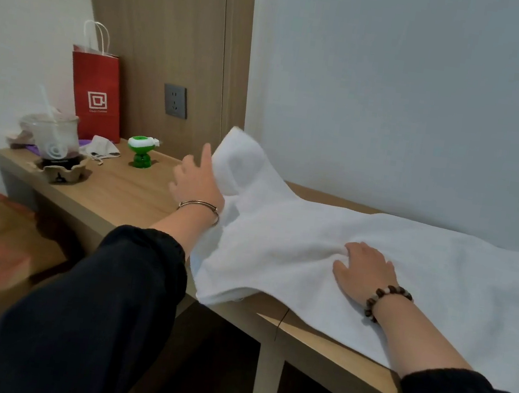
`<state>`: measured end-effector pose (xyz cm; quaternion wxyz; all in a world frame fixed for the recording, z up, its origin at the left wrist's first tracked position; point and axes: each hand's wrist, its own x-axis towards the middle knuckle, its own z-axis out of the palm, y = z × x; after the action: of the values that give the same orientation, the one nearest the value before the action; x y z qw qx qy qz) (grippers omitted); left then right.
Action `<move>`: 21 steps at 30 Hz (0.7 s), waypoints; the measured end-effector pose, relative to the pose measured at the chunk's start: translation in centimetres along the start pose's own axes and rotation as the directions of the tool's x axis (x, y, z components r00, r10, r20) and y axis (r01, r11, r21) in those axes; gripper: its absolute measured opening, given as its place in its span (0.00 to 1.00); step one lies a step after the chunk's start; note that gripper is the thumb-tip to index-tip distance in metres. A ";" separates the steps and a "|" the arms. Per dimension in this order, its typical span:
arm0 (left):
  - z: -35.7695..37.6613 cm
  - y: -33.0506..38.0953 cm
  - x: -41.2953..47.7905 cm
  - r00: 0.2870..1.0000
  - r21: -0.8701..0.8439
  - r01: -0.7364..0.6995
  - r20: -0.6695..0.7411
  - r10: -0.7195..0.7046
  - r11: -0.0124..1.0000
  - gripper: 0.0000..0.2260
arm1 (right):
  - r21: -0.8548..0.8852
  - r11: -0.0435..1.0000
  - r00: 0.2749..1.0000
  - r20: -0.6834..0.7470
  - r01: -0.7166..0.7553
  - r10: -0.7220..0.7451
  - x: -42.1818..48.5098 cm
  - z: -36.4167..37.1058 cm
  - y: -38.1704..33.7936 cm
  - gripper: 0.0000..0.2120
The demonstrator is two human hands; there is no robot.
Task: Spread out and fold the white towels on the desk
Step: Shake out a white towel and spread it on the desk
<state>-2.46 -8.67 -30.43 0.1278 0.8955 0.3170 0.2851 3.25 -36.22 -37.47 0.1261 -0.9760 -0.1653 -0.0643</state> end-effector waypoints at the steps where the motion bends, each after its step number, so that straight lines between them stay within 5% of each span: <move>1: 0.1 0.5 -0.2 0.994 0.104 -0.104 -0.021 0.107 0.989 0.35 | 0.060 0.998 0.999 -0.037 0.023 -0.021 0.0 -0.1 -0.1 0.23; 4: 0.9 3.3 -2.0 0.873 0.148 -0.478 0.191 0.449 0.866 0.24 | 0.240 0.954 0.983 -0.073 0.180 -0.167 -0.3 -0.2 -0.8 0.24; 6: 2.2 4.2 -3.8 0.740 0.051 -0.514 0.531 0.413 0.856 0.23 | 0.091 0.967 0.966 0.077 0.238 -0.245 -0.5 0.3 -1.0 0.25; 8: 3.3 3.3 -5.6 0.624 0.061 -0.516 0.710 0.326 0.855 0.26 | -0.068 0.975 0.957 0.217 0.211 -0.192 -0.3 0.8 -0.7 0.26; 16: 1.5 -2.7 -7.4 0.803 0.124 -0.503 0.434 0.409 0.856 0.22 | -0.163 0.986 0.970 0.234 -0.026 0.064 0.1 -0.1 -0.8 0.27; 21: -0.1 -5.7 -10.2 0.900 -0.332 -0.263 0.253 0.354 0.906 0.23 | -0.141 0.988 0.972 0.231 0.066 -0.032 -1.4 -1.2 -3.7 0.26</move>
<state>-11.88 -10.79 -37.05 0.2580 0.9394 0.1004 0.2023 0.57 -33.60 -35.74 0.0319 -0.9793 -0.1973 0.0330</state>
